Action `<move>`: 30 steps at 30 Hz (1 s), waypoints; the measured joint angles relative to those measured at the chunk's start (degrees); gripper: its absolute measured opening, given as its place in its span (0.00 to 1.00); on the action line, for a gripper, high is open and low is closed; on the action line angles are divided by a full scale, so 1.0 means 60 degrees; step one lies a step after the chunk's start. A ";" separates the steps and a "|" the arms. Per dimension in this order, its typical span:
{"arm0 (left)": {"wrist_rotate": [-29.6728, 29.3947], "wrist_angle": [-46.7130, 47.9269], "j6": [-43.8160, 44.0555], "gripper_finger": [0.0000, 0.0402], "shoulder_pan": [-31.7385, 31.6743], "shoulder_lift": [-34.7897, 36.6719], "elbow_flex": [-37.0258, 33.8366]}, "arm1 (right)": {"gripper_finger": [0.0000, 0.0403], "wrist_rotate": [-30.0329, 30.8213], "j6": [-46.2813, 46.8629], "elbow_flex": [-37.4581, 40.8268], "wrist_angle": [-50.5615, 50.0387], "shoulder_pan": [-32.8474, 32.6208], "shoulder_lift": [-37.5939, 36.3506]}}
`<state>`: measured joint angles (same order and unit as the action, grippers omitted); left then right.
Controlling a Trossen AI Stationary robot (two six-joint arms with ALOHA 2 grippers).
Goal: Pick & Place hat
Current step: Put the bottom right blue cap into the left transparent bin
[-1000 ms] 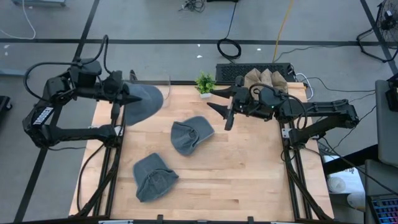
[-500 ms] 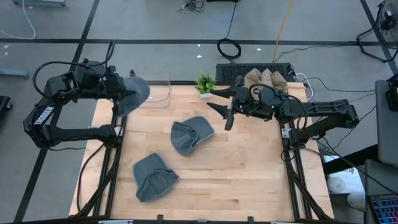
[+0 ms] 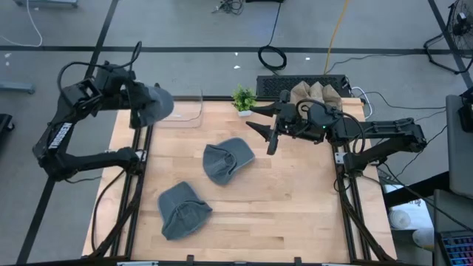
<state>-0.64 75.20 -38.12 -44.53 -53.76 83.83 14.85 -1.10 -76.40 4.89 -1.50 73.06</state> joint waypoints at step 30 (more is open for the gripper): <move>0.1736 -0.0455 0.0080 0.00 -0.4232 -0.3969 -0.0011 | 0.49 0.0007 -0.0475 0.0000 -0.0203 0.0000 0.0000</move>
<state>9.78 72.47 -37.64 -69.92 -77.57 83.77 14.90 -3.95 -76.40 3.67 -1.50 73.06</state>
